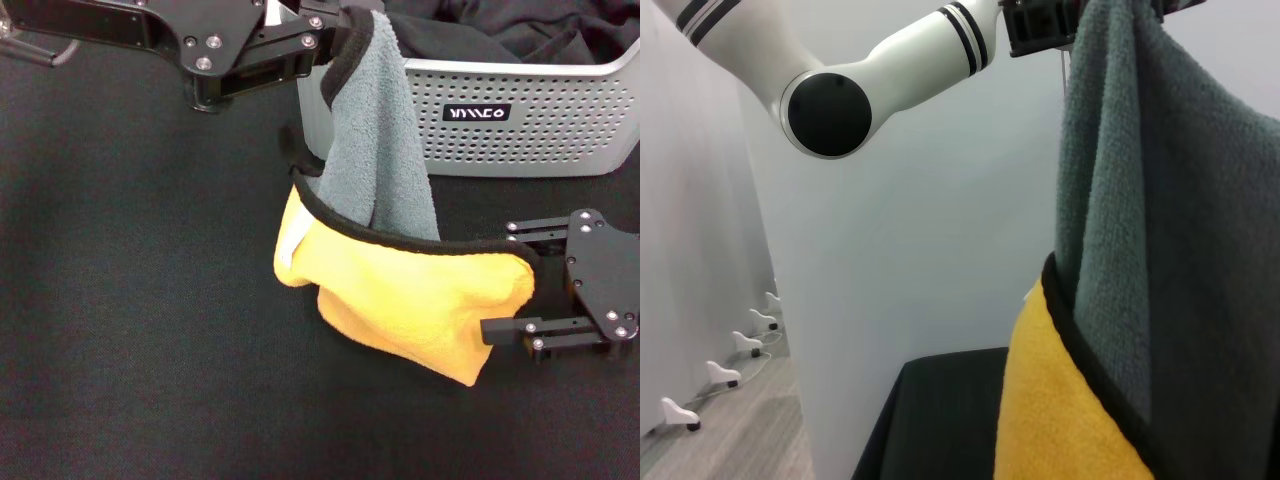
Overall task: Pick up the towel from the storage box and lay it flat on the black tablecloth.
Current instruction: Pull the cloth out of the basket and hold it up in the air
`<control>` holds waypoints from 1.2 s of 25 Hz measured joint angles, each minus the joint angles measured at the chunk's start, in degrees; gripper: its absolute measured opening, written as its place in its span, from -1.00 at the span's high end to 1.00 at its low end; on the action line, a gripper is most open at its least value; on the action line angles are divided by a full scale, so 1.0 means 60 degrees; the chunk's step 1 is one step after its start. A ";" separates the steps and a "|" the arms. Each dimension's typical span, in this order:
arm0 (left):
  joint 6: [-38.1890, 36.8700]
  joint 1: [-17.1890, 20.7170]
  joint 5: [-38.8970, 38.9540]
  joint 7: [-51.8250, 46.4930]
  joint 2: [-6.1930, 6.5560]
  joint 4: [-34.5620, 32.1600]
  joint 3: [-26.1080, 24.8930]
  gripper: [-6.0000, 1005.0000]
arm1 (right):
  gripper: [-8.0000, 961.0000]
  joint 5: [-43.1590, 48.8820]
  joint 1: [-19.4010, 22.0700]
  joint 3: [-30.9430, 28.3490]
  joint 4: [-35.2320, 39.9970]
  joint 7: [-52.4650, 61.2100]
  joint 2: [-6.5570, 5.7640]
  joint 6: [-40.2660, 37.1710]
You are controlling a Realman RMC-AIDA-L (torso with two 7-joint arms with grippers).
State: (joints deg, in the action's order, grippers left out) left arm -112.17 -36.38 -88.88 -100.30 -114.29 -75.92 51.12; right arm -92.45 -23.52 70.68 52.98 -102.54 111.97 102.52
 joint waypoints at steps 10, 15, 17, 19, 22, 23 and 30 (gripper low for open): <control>0.0013 0.0015 -0.0011 0.0120 0.0041 0.0013 0.0004 0.96 | 0.13 0.0048 0.0098 -0.0021 0.0168 0.0000 -0.0102 -0.0005; 0.0018 0.0031 -0.0025 0.0126 0.0056 0.0017 0.0005 0.96 | 0.19 0.0018 0.0173 -0.0118 0.0188 0.0006 -0.0176 -0.0007; 0.0018 0.0031 -0.0037 0.0128 0.0056 0.0024 0.0006 0.96 | 0.21 0.0033 0.0190 -0.0143 0.0224 0.0008 -0.0176 -0.0007; 0.0019 0.0030 -0.0078 0.0129 0.0056 0.0026 0.0006 0.96 | 0.23 0.0075 0.0226 -0.0148 0.0309 0.0014 -0.0176 -0.0007; 0.0018 0.0029 -0.0123 0.0131 0.0053 0.0038 0.0006 0.96 | 0.24 0.0091 0.0341 -0.0149 0.0504 0.0062 -0.0178 -0.0007; 0.0018 0.0028 -0.0125 0.0132 0.0049 0.0046 0.0005 0.96 | 0.25 0.0094 0.0398 -0.0149 0.0575 0.0088 -0.0182 -0.0007; 0.0018 0.0037 -0.0132 0.0136 0.0039 0.0076 -0.0006 0.96 | 0.30 0.0132 0.0706 -0.0149 0.0809 0.0136 -0.0236 -0.0007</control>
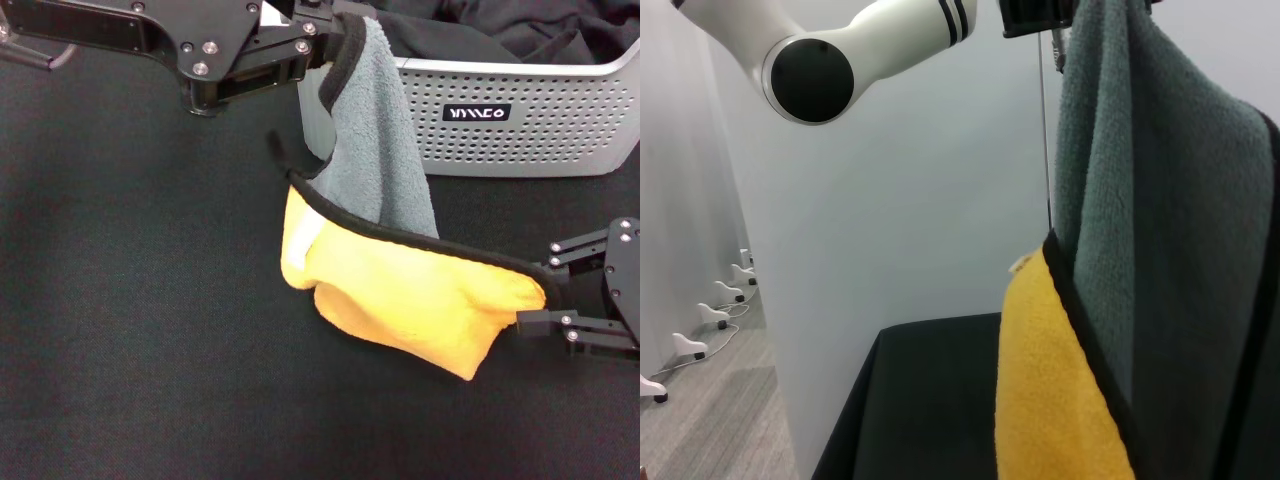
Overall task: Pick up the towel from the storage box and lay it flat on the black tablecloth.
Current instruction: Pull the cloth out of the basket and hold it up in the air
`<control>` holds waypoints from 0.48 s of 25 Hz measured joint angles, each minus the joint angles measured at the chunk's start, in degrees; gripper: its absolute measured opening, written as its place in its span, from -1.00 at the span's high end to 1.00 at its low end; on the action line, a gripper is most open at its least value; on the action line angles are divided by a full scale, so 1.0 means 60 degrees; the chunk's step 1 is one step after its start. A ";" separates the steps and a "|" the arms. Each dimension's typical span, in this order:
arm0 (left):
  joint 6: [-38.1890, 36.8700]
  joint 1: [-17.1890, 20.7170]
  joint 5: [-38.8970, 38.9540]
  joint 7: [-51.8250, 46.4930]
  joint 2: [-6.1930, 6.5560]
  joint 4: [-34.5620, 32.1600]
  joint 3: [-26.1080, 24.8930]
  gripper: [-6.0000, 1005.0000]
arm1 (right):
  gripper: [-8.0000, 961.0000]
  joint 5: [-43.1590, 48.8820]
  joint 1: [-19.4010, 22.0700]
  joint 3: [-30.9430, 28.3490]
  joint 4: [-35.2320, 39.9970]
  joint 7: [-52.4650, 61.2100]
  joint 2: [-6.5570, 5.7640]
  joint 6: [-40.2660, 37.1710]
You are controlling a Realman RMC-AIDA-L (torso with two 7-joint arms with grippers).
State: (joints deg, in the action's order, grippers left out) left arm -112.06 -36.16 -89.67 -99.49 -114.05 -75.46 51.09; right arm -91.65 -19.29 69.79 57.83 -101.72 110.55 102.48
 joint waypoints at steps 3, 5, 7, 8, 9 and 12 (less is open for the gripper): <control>-0.0001 0.0014 -0.0011 0.0011 0.0005 0.0015 -0.0004 0.96 | 0.30 0.0000 0.0099 0.0000 0.0051 0.0028 -0.0030 0.0000; 0.0000 0.0018 -0.0011 0.0012 0.0002 0.0014 -0.0005 0.96 | 0.30 0.0001 0.0172 -0.0026 0.0095 0.0037 -0.0042 0.0000; -0.0001 0.0020 -0.0011 0.0014 -0.0015 0.0015 -0.0005 0.96 | 0.30 0.0000 0.0244 -0.0073 0.0126 0.0039 -0.0045 0.0000; -0.0004 0.0020 -0.0011 0.0014 -0.0022 0.0014 -0.0005 0.96 | 0.30 0.0000 0.0276 -0.0094 0.0134 0.0040 -0.0054 0.0000; -0.0007 0.0021 -0.0011 0.0014 -0.0030 0.0015 -0.0004 0.96 | 0.30 -0.0002 0.0301 -0.0101 0.0141 0.0040 -0.0070 0.0000; -0.0013 0.0033 -0.0011 0.0014 -0.0045 0.0015 -0.0004 0.96 | 0.30 -0.0060 0.0363 -0.0111 0.0151 0.0016 -0.0116 0.0000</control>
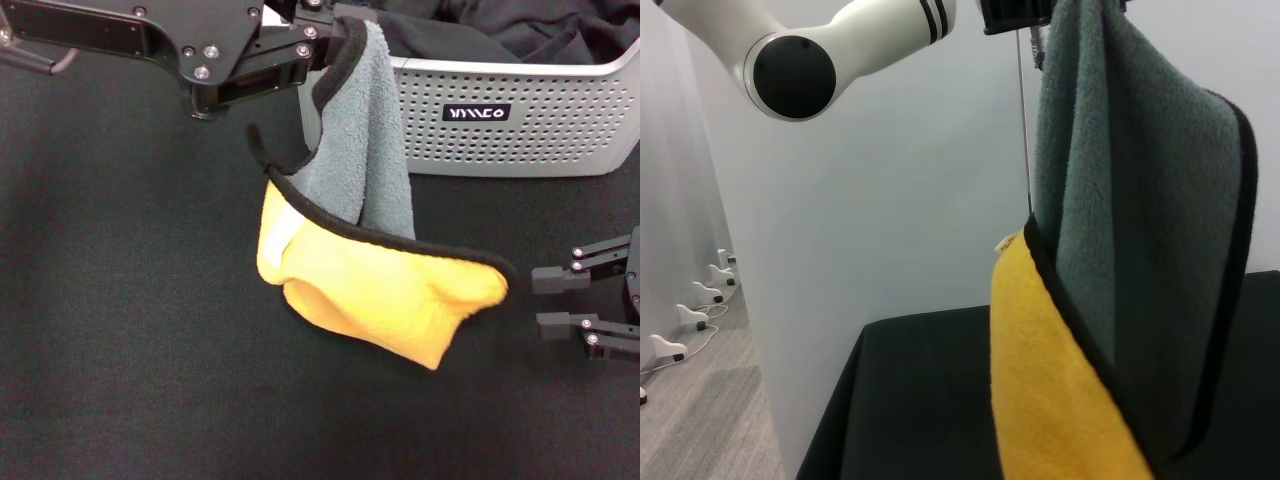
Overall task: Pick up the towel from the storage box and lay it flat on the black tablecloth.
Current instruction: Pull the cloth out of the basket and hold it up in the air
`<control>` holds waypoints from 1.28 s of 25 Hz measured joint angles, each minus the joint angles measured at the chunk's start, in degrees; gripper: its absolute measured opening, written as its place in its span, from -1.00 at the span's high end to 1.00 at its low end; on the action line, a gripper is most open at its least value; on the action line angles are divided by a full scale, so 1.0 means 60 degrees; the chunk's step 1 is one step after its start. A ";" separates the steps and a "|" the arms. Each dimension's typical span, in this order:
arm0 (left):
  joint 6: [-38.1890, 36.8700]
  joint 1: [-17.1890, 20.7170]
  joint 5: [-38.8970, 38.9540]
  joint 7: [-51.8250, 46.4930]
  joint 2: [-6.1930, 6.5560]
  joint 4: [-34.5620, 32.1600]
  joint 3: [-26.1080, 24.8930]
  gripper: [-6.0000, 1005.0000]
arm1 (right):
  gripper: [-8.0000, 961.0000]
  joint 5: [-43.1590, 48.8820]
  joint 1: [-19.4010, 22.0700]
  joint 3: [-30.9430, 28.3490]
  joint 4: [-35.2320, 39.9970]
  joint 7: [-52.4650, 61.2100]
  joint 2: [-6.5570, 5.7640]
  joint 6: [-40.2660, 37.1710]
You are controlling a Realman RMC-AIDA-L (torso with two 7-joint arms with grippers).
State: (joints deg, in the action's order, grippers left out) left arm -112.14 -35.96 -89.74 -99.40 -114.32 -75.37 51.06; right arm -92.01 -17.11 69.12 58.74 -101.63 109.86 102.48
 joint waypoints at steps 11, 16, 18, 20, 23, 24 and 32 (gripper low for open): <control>-0.0035 0.0151 0.0086 0.0042 -0.0025 -0.0012 0.0028 0.96 | 0.50 0.0066 -0.0075 -0.0367 -0.0129 -0.0144 0.0164 -0.0101; -0.0050 0.0205 0.0091 0.0044 -0.0026 -0.0052 0.0092 0.96 | 0.55 0.0069 0.0013 -0.0931 -0.0124 0.0009 0.0146 -0.0084; -0.0058 0.0210 0.0095 0.0044 -0.0030 -0.0059 0.0098 0.96 | 0.54 0.0070 0.0047 -0.1051 -0.0124 0.0042 0.0146 -0.0082; -0.0081 0.0210 0.0103 0.0044 -0.0032 -0.0066 0.0120 0.96 | 0.53 0.0069 0.0059 -0.1092 -0.0127 0.0068 0.0146 -0.0081; -0.0269 0.0190 0.0163 0.0044 -0.0033 -0.0076 0.0143 0.96 | 0.45 0.0070 0.0007 -0.1103 -0.0185 0.0072 0.0162 -0.0093; -0.0338 0.0178 0.0196 0.0043 -0.0033 -0.0079 0.0148 0.96 | 0.43 0.0070 -0.0011 -0.1104 -0.0216 0.0062 0.0171 -0.0099; -0.0558 0.0232 0.0832 0.0044 0.0049 -0.0080 0.0472 0.96 | 0.18 0.0120 -0.0448 -0.1106 -0.0956 -0.0115 0.0215 -0.0192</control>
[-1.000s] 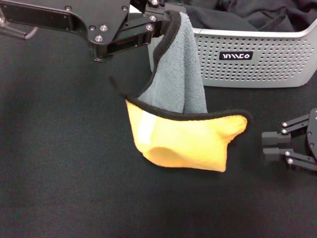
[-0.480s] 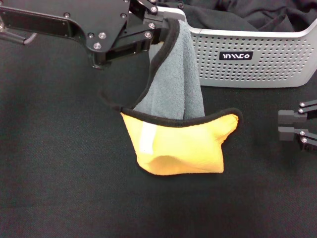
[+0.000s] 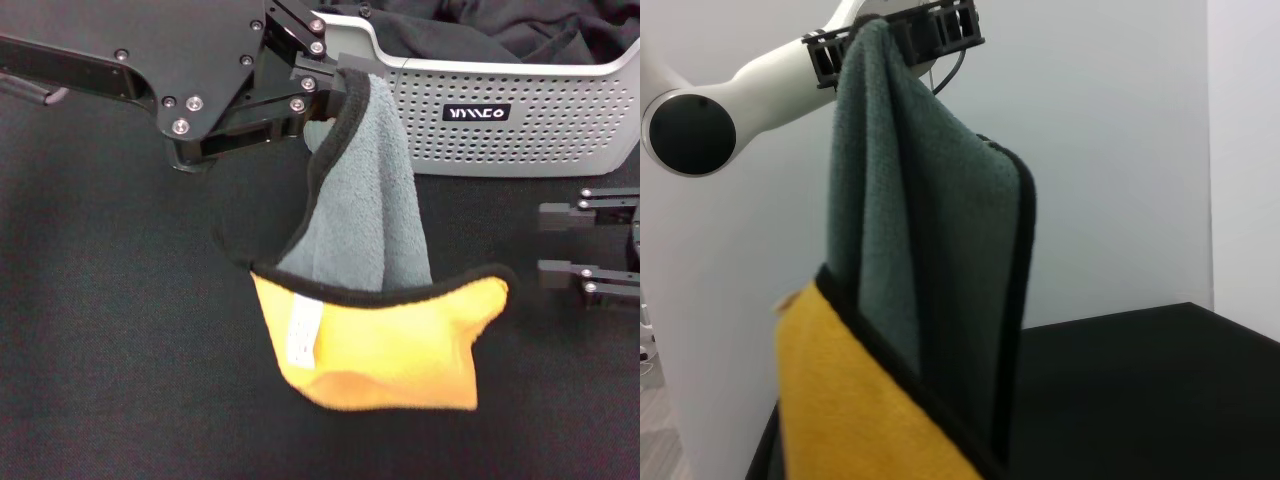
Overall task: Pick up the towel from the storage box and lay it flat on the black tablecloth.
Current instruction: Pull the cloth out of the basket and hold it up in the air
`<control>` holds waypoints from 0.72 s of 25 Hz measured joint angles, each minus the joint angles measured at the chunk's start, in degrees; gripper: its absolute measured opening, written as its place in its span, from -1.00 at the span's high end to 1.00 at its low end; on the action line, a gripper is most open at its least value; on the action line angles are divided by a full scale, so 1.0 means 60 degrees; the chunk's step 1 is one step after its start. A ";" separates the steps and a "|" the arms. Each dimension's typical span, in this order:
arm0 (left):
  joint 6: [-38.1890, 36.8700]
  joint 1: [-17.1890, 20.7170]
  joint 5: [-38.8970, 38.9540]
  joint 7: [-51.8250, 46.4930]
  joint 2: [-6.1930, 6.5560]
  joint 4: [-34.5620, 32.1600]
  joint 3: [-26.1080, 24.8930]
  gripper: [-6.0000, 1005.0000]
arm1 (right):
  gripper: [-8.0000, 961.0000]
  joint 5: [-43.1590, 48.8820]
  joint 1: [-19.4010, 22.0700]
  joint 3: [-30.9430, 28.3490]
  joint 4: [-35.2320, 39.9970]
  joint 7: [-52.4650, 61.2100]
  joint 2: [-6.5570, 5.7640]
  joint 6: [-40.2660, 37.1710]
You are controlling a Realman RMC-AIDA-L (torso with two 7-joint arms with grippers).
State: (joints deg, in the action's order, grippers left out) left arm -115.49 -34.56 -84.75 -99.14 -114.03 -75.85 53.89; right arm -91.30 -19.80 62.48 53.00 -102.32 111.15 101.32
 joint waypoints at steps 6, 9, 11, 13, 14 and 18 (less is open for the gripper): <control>-0.0001 0.0031 0.0008 0.0079 -0.0001 0.0006 0.0027 0.96 | -0.10 0.0347 -0.0439 0.0112 -0.0442 -0.0131 0.0221 0.0018; -0.0001 0.0034 -0.0002 0.0087 -0.0003 0.0017 0.0031 0.96 | -0.08 0.0517 -0.0523 0.0122 -0.0428 -0.0132 0.0322 0.0039; -0.0001 0.0057 -0.0004 0.0088 -0.0005 0.0019 0.0082 0.96 | -0.06 0.0550 -0.0529 0.0120 -0.0427 -0.0132 0.0341 0.0035; -0.0001 0.0081 0.0003 0.0088 -0.0005 0.0011 0.0137 0.96 | -0.05 0.0553 -0.0531 0.0113 -0.0455 -0.0137 0.0338 0.0025; 0.0000 0.0089 0.0007 0.0088 -0.0005 0.0005 0.0160 0.96 | -0.04 0.0559 -0.0531 0.0113 -0.0463 -0.0138 0.0332 0.0021; 0.0000 0.0106 0.0012 0.0088 -0.0014 0.0001 0.0191 0.96 | -0.01 0.0653 -0.0540 0.0138 -0.0475 -0.0149 0.0343 0.0021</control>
State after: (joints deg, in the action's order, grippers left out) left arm -115.49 -33.93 -84.67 -98.61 -114.11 -75.85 55.04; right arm -87.38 -23.04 63.31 50.15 -103.21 113.20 101.45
